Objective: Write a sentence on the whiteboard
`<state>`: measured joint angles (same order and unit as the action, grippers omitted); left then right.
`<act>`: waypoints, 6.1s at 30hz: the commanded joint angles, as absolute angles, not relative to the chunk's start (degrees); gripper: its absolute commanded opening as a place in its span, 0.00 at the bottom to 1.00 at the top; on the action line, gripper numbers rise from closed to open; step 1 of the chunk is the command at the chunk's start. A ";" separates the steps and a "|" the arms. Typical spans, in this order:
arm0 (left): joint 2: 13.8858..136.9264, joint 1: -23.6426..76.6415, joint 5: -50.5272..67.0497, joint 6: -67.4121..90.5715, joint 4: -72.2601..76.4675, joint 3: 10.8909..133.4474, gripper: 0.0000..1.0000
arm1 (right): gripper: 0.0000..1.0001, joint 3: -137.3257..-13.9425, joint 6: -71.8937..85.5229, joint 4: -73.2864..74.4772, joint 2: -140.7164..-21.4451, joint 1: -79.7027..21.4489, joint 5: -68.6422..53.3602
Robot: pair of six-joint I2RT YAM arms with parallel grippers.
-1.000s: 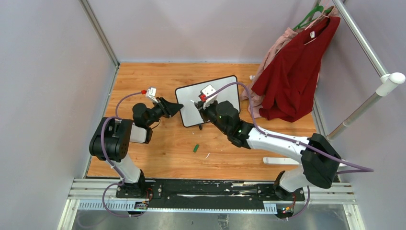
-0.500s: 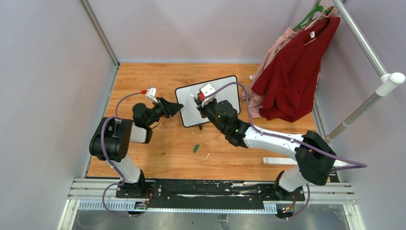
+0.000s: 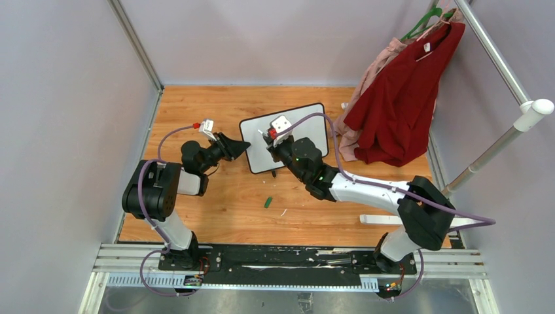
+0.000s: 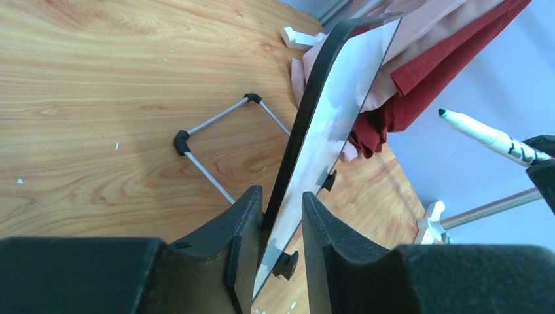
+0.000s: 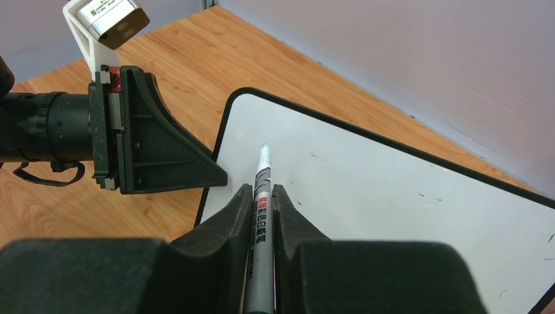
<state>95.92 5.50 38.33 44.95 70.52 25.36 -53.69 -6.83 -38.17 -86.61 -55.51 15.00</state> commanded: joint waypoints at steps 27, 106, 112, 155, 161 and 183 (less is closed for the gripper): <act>94.47 5.84 37.53 43.33 71.15 25.05 0.31 | 0.00 -59.56 -4.76 -41.10 -94.06 -55.81 16.52; 94.08 5.81 37.18 43.15 71.10 25.05 0.27 | 0.00 -58.27 -3.87 -43.68 -96.47 -54.59 17.67; 94.22 5.81 37.18 43.31 71.32 25.05 0.27 | 0.00 -58.28 -3.78 -43.33 -96.81 -54.51 17.83; 93.68 5.83 37.00 43.51 71.86 24.79 0.26 | 0.00 -52.94 -0.49 -43.50 -92.09 -52.97 18.32; 93.62 5.84 36.99 43.51 71.87 24.76 0.26 | 0.00 -54.51 -0.35 -42.89 -92.27 -52.02 17.81; 93.93 5.84 36.99 43.68 72.14 24.87 0.27 | 0.00 -56.74 1.97 -43.62 -94.81 -51.06 16.12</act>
<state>95.11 5.50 36.69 44.34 70.15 25.30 -55.02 0.67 -41.32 -93.78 -51.94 16.51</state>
